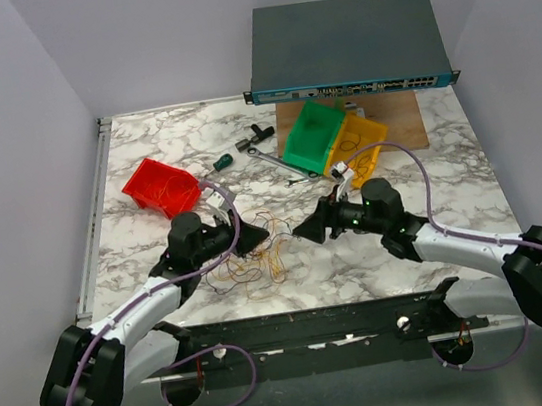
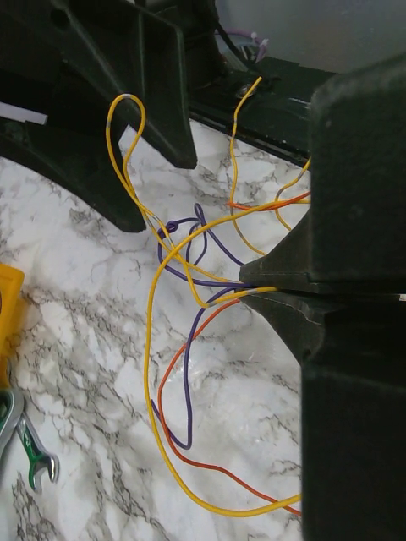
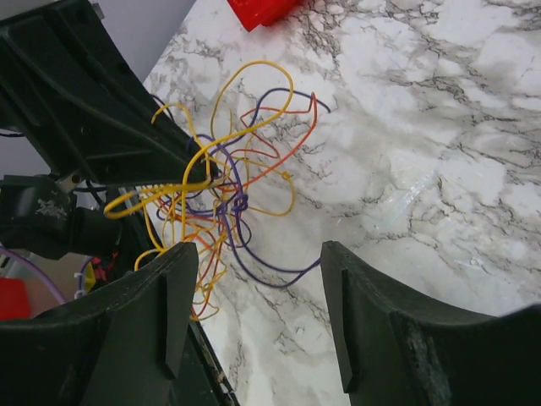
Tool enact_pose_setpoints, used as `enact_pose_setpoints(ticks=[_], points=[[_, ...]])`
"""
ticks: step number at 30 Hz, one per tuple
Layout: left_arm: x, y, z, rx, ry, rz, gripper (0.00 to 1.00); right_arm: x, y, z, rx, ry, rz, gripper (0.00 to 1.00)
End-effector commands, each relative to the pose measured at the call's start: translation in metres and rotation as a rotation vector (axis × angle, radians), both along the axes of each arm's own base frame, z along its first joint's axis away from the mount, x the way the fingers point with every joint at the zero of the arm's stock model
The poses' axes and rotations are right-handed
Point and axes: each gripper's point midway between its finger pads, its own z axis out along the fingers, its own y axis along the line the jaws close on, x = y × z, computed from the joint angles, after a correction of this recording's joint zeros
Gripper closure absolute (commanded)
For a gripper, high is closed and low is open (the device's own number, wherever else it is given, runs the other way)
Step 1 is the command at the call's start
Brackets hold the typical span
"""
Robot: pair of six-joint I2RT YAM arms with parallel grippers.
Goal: Untangle the cables
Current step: Place the cable in the bin, then untie the cable.
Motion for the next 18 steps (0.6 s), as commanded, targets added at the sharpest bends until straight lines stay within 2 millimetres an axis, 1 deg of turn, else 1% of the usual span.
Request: enact_pose_setpoints(ticks=[1, 4, 7, 9, 11, 12, 13, 14, 15, 16, 17, 18], points=[[-0.017, -0.013, 0.010, -0.044, -0.061, -0.124, 1.00, 0.005, 0.013, 0.019, 0.021, -0.069, 0.057, 0.36], [-0.020, -0.016, 0.012, -0.049, -0.071, -0.143, 1.00, 0.006, 0.019, 0.017, 0.019, -0.066, 0.078, 0.39], [-0.021, -0.018, 0.013, -0.050, -0.072, -0.151, 1.00, 0.000, 0.025, 0.017, 0.037, -0.064, 0.118, 0.42], [-0.021, -0.019, 0.012, -0.048, -0.072, -0.157, 1.00, -0.002, 0.027, 0.012, 0.035, -0.051, 0.135, 0.45], [-0.021, -0.020, 0.011, -0.045, -0.071, -0.155, 1.00, -0.003, 0.030, 0.005, 0.028, -0.029, 0.143, 0.54], [-0.020, -0.020, 0.011, -0.044, -0.071, -0.152, 1.00, -0.004, 0.030, 0.002, 0.024, -0.018, 0.146, 0.62], [-0.020, -0.019, 0.011, -0.043, -0.070, -0.150, 1.00, -0.003, 0.030, -0.001, 0.020, -0.009, 0.142, 0.73], [-0.019, -0.019, 0.011, -0.041, -0.071, -0.146, 0.95, -0.002, 0.029, -0.003, 0.015, -0.006, 0.130, 0.82], [-0.018, -0.018, 0.011, -0.038, -0.072, -0.139, 0.88, 0.000, 0.026, -0.005, 0.000, -0.003, 0.109, 0.91], [-0.017, -0.017, 0.010, -0.032, -0.073, -0.127, 0.80, 0.006, 0.022, -0.005, -0.016, -0.010, 0.070, 0.97], [-0.016, -0.015, 0.010, -0.028, -0.079, -0.112, 0.72, 0.011, 0.017, -0.008, -0.040, -0.008, 0.025, 0.99], [-0.015, -0.014, 0.010, -0.023, -0.083, -0.098, 0.66, 0.018, 0.011, -0.006, -0.057, -0.015, -0.031, 0.99]])
